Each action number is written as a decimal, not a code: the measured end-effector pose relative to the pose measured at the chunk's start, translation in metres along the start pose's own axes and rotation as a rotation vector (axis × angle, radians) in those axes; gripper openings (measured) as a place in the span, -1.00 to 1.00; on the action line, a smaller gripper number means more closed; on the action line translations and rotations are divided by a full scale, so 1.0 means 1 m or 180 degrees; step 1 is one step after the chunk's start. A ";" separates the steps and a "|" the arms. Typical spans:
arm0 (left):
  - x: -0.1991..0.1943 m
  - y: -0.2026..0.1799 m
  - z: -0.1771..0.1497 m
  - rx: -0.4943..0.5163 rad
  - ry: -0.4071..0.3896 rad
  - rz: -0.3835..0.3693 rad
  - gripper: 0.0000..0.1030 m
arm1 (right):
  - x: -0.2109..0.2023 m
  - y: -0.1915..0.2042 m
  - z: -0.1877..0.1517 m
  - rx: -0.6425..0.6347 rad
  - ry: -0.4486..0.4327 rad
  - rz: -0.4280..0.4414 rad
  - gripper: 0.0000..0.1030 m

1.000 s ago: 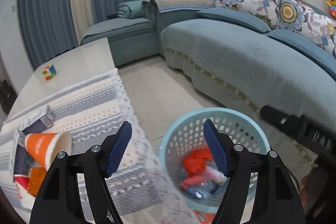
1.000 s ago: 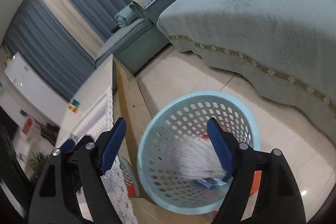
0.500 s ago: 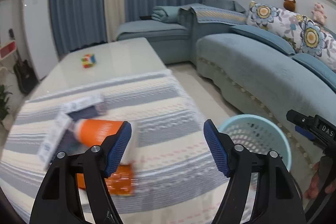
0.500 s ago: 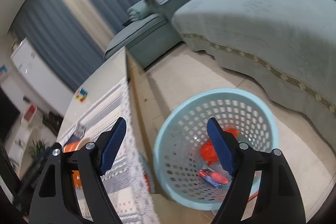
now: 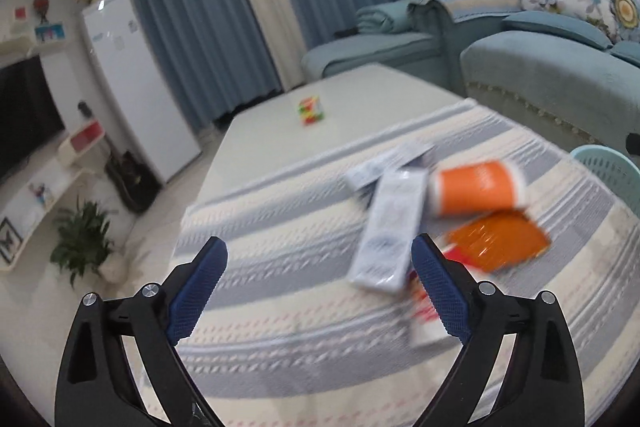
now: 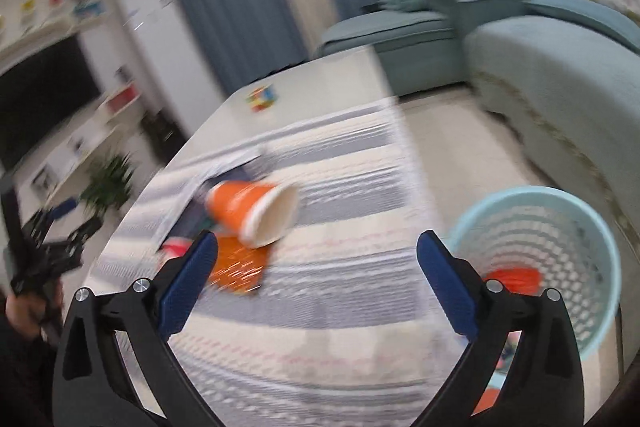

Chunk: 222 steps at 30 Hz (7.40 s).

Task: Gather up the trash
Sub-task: 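Return both tools to the table toward the remaining trash, then grasp the red-and-white panda paper cup with the right tool while the left tool grasps the white milk carton, then carry the panda cup and milk carton over the blue basket and open both tools, then return both tools to the table toward the orange foil packet and teal bag, then grasp the orange foil packet with the right tool while the left tool grasps the teal bag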

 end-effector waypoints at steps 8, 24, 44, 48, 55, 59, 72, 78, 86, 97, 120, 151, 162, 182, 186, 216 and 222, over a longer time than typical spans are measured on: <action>0.037 0.009 -0.022 0.0253 0.0355 -0.0532 0.79 | 0.051 0.132 -0.013 -0.0787 0.0428 0.0269 0.85; 0.126 -0.018 -0.001 0.0173 0.0797 -0.1303 0.79 | 0.143 0.196 -0.011 -0.0631 0.0901 0.0012 0.85; 0.160 -0.007 0.004 -0.0272 0.1113 -0.1500 0.01 | 0.174 0.208 -0.013 -0.0391 0.0868 -0.0166 0.55; 0.153 -0.005 0.009 -0.0298 0.1003 -0.1486 0.00 | 0.167 0.217 -0.012 -0.0446 0.0804 -0.0134 0.55; 0.130 0.001 0.028 -0.0371 0.0774 -0.1548 0.00 | 0.154 0.220 -0.004 -0.0462 0.0680 -0.0139 0.55; 0.117 0.004 0.036 -0.0391 0.0620 -0.1506 0.00 | 0.148 0.216 -0.001 -0.0468 0.0636 -0.0137 0.55; 0.084 -0.001 0.054 -0.0249 0.0429 -0.1462 0.00 | 0.101 0.189 0.006 -0.0445 0.0379 -0.0244 0.55; 0.064 -0.023 0.059 -0.0245 0.0349 -0.1503 0.00 | 0.064 0.156 0.005 -0.0304 0.0227 -0.0286 0.55; 0.024 -0.091 0.067 -0.0101 0.0181 -0.1808 0.00 | 0.013 0.096 0.006 -0.0161 -0.0033 -0.0587 0.55; 0.003 -0.162 0.032 0.0193 0.0177 -0.2121 0.00 | -0.048 0.018 -0.018 0.0169 -0.0135 -0.0850 0.56; 0.015 -0.313 -0.021 -0.0126 0.0279 -0.2331 0.00 | -0.075 -0.107 -0.062 0.0077 -0.0090 -0.1823 0.56; 0.068 -0.359 -0.031 -0.0201 0.0581 -0.2134 0.37 | -0.044 -0.198 -0.109 0.1368 0.0382 -0.1615 0.60; 0.056 -0.351 -0.028 -0.0204 0.0515 -0.2184 0.40 | -0.057 -0.192 -0.091 0.1604 0.0115 -0.1316 0.60; 0.032 -0.096 0.058 -0.1316 0.0202 -0.1034 0.86 | -0.014 -0.084 -0.022 0.0598 0.0160 -0.1197 0.85; 0.033 -0.047 0.053 -0.1006 0.0061 -0.0557 0.85 | 0.010 -0.039 -0.012 0.0138 0.0207 -0.1076 0.85; 0.145 -0.041 -0.029 -0.0711 0.1175 -0.0368 0.85 | 0.128 0.095 -0.013 -0.0697 0.0978 -0.0635 0.85; 0.156 -0.059 -0.032 -0.0749 0.1059 -0.0396 0.85 | 0.139 0.080 -0.022 -0.0586 0.1188 -0.0717 0.85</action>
Point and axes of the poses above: each gripper's, at about its wrist camera, not at the fingertips, and x roughly the way its jaws point, y to its left, z to its top, the point moved 1 cm from there along x, roughly the way its jaws point, and after that the axes turned 14 degrees about -x, right-handed, at the moved point
